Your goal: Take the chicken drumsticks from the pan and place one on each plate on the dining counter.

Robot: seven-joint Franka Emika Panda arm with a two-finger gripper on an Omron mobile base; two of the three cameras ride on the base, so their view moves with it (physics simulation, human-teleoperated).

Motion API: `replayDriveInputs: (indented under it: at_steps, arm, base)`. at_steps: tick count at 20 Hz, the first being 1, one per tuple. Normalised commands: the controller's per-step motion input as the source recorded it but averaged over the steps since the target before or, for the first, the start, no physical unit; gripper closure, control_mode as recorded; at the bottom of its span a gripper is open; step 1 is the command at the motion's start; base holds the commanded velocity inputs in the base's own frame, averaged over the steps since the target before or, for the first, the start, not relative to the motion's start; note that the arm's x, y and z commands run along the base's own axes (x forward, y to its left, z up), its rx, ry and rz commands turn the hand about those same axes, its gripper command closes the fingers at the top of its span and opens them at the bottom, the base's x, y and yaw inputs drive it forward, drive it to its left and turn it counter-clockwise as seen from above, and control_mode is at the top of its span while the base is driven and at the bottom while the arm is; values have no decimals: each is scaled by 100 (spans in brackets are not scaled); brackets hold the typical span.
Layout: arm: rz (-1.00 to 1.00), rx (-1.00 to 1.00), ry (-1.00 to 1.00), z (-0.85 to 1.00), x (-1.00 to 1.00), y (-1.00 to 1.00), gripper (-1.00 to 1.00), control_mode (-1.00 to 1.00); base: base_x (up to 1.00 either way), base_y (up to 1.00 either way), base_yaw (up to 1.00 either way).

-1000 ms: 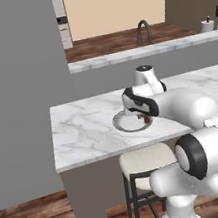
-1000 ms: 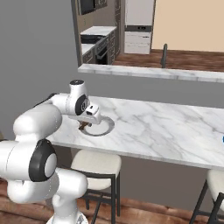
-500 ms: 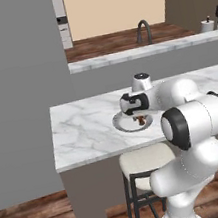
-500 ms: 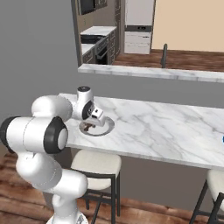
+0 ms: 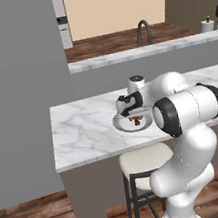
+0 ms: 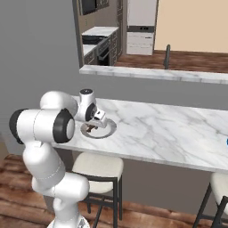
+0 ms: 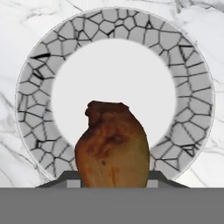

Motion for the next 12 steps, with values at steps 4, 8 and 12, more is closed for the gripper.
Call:
replayDriveInputs:
  at_steps: [4, 8, 12]
  arm:
    - [-3, 0, 0, -19, 14, 8, 100, -100]
    - [-4, 0, 0, -20, 16, 2, 100, -100]
    - [-2, 0, 0, -22, 28, 0, 100, -100]
  base:
    - [0, 0, 0]
    - [0, 0, 0]
    - [0, 0, 0]
